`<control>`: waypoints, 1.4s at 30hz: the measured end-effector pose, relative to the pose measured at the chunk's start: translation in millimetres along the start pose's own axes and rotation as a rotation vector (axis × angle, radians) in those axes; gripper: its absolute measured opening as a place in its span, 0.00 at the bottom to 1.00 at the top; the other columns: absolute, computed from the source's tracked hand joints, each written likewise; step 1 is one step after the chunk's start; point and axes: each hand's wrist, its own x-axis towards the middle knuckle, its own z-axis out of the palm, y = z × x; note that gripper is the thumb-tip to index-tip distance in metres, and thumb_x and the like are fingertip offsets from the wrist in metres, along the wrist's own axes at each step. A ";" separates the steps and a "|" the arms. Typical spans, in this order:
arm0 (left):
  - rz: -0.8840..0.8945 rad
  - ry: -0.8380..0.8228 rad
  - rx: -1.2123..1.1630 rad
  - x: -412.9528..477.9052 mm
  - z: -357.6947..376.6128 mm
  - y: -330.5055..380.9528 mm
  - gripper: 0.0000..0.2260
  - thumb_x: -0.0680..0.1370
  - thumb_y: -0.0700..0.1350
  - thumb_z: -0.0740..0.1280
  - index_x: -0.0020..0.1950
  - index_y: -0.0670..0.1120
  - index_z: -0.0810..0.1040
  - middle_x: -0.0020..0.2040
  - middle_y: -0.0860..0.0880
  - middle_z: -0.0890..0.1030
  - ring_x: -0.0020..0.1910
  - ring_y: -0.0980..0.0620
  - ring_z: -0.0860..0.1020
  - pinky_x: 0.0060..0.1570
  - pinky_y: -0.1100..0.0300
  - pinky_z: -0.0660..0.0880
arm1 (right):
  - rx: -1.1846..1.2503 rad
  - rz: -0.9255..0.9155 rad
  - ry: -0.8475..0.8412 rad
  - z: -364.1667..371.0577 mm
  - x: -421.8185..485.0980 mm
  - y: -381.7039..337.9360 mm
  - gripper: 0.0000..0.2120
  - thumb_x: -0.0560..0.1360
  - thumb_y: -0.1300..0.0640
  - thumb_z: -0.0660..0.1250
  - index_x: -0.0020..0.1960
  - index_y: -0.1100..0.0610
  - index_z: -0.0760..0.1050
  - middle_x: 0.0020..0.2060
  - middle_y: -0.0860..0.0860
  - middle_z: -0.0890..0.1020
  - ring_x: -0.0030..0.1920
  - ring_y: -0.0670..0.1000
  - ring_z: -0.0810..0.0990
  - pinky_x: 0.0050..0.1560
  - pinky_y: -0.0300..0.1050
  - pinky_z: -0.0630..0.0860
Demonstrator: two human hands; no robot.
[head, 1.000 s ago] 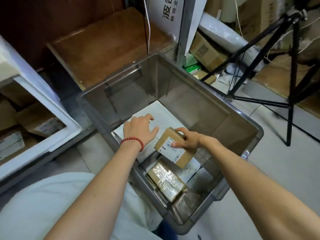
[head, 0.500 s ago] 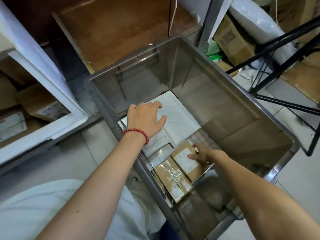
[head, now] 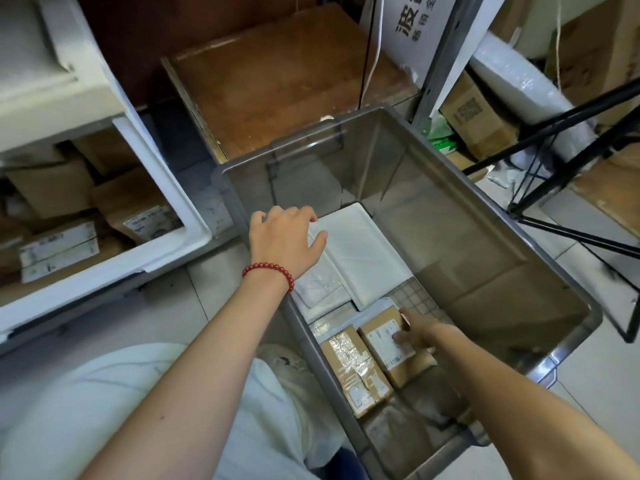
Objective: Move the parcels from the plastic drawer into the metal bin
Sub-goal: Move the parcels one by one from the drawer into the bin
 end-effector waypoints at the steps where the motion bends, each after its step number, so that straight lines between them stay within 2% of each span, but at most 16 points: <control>1: -0.008 0.001 0.006 -3.3 -4.8 -3.7 0.16 0.78 0.59 0.58 0.61 0.54 0.74 0.55 0.54 0.80 0.58 0.49 0.74 0.58 0.51 0.64 | -0.007 -0.038 0.070 -5.6 -7.0 -6.8 0.28 0.78 0.48 0.64 0.74 0.51 0.58 0.66 0.55 0.74 0.64 0.57 0.74 0.65 0.53 0.70; 4: -0.040 0.006 0.045 -15.7 -19.5 -18.4 0.17 0.78 0.59 0.58 0.62 0.54 0.74 0.57 0.53 0.79 0.60 0.48 0.73 0.58 0.51 0.64 | -0.081 -0.135 0.272 -28.0 -30.7 -31.8 0.28 0.80 0.42 0.58 0.76 0.48 0.56 0.71 0.55 0.70 0.68 0.57 0.71 0.65 0.53 0.71; 7: -0.112 0.023 0.030 -32.9 -35.8 -38.3 0.17 0.78 0.59 0.59 0.63 0.54 0.74 0.58 0.52 0.78 0.61 0.48 0.72 0.58 0.50 0.66 | -0.151 -0.233 0.428 -50.3 -58.1 -64.9 0.27 0.79 0.38 0.55 0.75 0.47 0.60 0.70 0.52 0.70 0.67 0.56 0.72 0.62 0.53 0.72; 13: -0.275 0.041 0.047 -71.2 -75.5 -79.4 0.17 0.78 0.58 0.58 0.63 0.54 0.73 0.61 0.50 0.77 0.63 0.47 0.71 0.60 0.50 0.66 | -0.186 -0.482 0.699 -71.8 -118.7 -145.9 0.25 0.79 0.38 0.53 0.71 0.49 0.67 0.68 0.51 0.73 0.66 0.55 0.72 0.61 0.51 0.71; 15: -0.314 0.059 0.056 -85.9 -89.4 -95.2 0.17 0.78 0.58 0.59 0.63 0.54 0.74 0.60 0.50 0.77 0.61 0.47 0.72 0.58 0.51 0.67 | -0.193 -0.557 0.737 -74.5 -140.4 -174.2 0.25 0.79 0.39 0.54 0.71 0.50 0.67 0.67 0.53 0.73 0.66 0.56 0.71 0.61 0.51 0.70; 19: -0.371 0.097 0.082 -120.9 -115.3 -131.1 0.15 0.78 0.57 0.59 0.62 0.54 0.74 0.59 0.51 0.78 0.60 0.48 0.72 0.56 0.52 0.68 | -0.258 -0.672 0.704 -68.8 -179.3 -231.7 0.26 0.79 0.37 0.54 0.72 0.49 0.65 0.68 0.53 0.72 0.66 0.57 0.71 0.60 0.53 0.71; 29: -0.648 0.159 0.087 -213.7 -154.9 -218.1 0.17 0.78 0.56 0.59 0.65 0.54 0.73 0.60 0.50 0.78 0.61 0.46 0.73 0.54 0.52 0.70 | -0.414 -0.928 0.618 -14.8 -244.3 -349.4 0.29 0.78 0.36 0.57 0.73 0.51 0.63 0.68 0.55 0.69 0.66 0.59 0.71 0.58 0.53 0.71; 35: -0.784 0.110 0.014 -235.6 -148.8 -242.6 0.21 0.78 0.57 0.60 0.70 0.53 0.69 0.66 0.49 0.75 0.63 0.45 0.72 0.56 0.51 0.69 | -0.331 -0.925 0.506 17.3 -257.9 -404.1 0.33 0.76 0.37 0.61 0.75 0.51 0.59 0.70 0.56 0.65 0.68 0.59 0.68 0.63 0.56 0.71; 39: -0.779 0.098 0.015 -232.9 -140.7 -256.6 0.22 0.78 0.58 0.60 0.71 0.52 0.67 0.66 0.49 0.74 0.64 0.46 0.71 0.57 0.51 0.69 | -0.349 -0.915 0.563 34.1 -243.1 -416.9 0.34 0.76 0.36 0.60 0.76 0.51 0.58 0.71 0.55 0.65 0.70 0.57 0.66 0.63 0.56 0.70; 42: -0.778 0.086 -0.014 -227.5 -134.6 -269.8 0.24 0.78 0.58 0.60 0.72 0.52 0.65 0.68 0.48 0.72 0.65 0.45 0.70 0.58 0.50 0.69 | -0.403 -0.816 0.500 29.6 -219.9 -415.9 0.37 0.76 0.36 0.61 0.77 0.53 0.55 0.73 0.56 0.61 0.73 0.58 0.61 0.67 0.57 0.66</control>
